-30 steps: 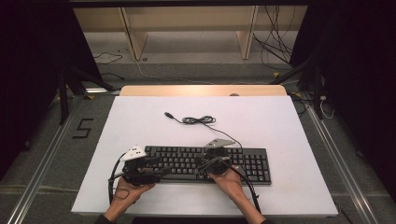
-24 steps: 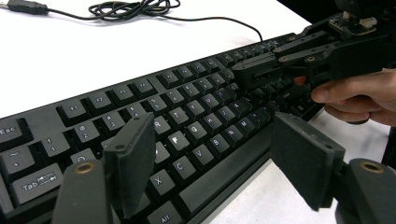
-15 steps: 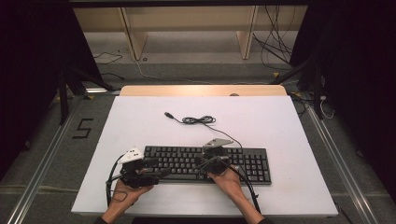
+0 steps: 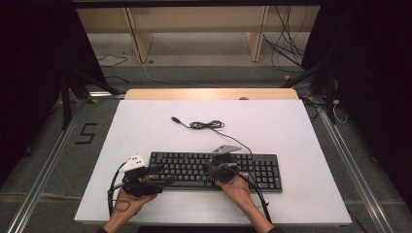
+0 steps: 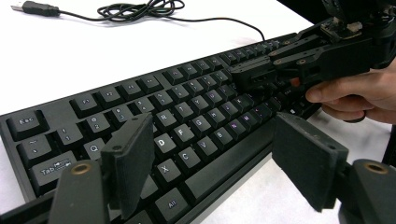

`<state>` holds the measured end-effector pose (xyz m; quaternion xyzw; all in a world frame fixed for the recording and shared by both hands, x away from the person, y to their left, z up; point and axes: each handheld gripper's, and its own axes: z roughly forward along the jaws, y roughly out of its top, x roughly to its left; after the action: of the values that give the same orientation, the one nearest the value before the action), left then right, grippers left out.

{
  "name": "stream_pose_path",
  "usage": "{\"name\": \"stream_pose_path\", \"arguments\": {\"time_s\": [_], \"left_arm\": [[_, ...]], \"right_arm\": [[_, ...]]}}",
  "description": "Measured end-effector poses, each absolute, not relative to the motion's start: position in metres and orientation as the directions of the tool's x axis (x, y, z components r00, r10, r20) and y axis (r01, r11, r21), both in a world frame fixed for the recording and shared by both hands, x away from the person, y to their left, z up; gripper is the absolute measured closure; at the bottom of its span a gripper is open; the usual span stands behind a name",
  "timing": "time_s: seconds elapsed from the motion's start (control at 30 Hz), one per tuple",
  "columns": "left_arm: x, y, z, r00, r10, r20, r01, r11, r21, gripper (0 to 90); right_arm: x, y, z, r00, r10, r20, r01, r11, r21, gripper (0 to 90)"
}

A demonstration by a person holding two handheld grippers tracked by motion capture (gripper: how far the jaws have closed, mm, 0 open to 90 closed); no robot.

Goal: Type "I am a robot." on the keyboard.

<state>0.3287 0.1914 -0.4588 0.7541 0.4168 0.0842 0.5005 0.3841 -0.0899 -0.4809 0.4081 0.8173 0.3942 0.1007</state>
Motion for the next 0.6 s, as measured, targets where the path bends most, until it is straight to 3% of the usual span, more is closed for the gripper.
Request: {"name": "stream_pose_path", "arguments": {"time_s": [0.13,0.6], "left_arm": [[0.329,0.192,-0.46,0.638,0.713,-0.29,0.545,-0.152,0.825,29.0],[0.329,0.193,-0.46,0.634,0.718,-0.287,0.541,-0.147,0.828,28.6]], "right_arm": [[0.384,-0.091,-0.48,-0.644,0.746,0.168,0.592,0.348,0.727,90.0],[0.382,-0.101,-0.467,-0.643,0.736,0.213,0.577,0.283,0.766,70.7]]}}
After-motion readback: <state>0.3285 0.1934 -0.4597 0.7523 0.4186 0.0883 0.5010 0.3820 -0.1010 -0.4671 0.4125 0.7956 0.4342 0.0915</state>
